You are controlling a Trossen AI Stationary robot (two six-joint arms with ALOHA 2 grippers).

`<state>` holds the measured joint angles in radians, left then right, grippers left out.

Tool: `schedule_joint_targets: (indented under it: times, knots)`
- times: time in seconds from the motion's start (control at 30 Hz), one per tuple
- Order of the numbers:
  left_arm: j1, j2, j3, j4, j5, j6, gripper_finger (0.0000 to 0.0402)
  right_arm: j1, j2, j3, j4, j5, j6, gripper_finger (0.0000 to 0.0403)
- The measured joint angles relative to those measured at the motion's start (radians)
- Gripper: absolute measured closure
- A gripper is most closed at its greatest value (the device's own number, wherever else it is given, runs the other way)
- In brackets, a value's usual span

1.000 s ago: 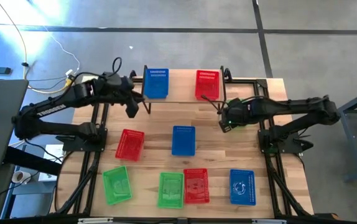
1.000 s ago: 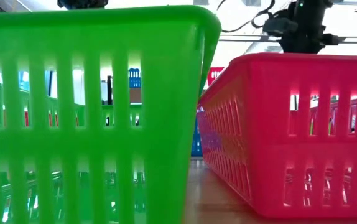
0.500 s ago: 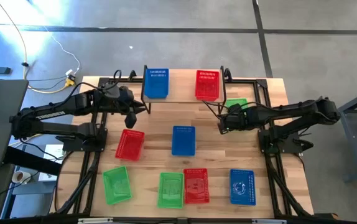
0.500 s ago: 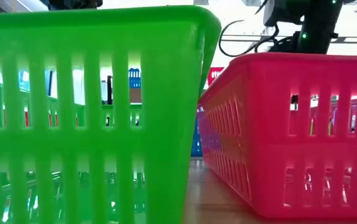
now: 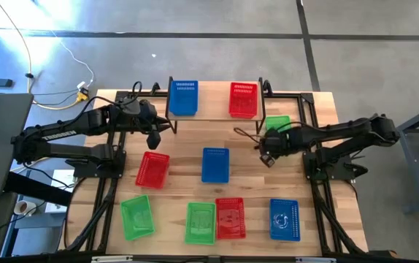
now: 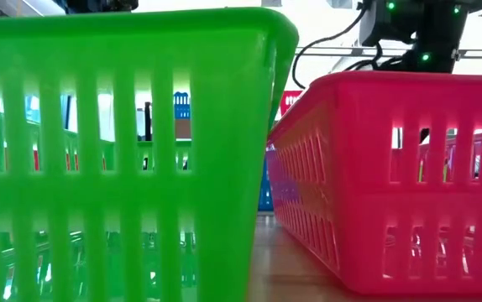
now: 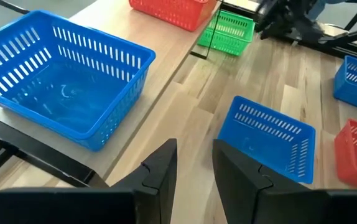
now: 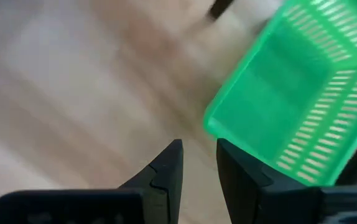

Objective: Stack baskets on shelf by color
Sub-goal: Put the top right green bin on the shelf

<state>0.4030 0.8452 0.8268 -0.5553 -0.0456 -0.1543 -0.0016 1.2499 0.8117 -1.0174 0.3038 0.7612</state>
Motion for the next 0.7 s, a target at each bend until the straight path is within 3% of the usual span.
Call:
schedule_joint_targets:
  times: [0.1,0.4,0.7]
  knots:
    - [0.000,0.000,0.000,0.000,0.000,-0.002,0.0310,-0.021,0.000,0.027,-0.063,-0.069,-0.143,0.0316]
    - [0.000,0.000,0.000,0.000,0.000,-0.018,0.0310,-0.116,0.000,0.038,-0.093,-0.139,-0.604,0.0316]
    - [0.000,0.000,0.000,0.000,0.000,-0.002,0.0310,-0.158,0.000,0.027,-0.069,-0.140,-0.735,0.0316]
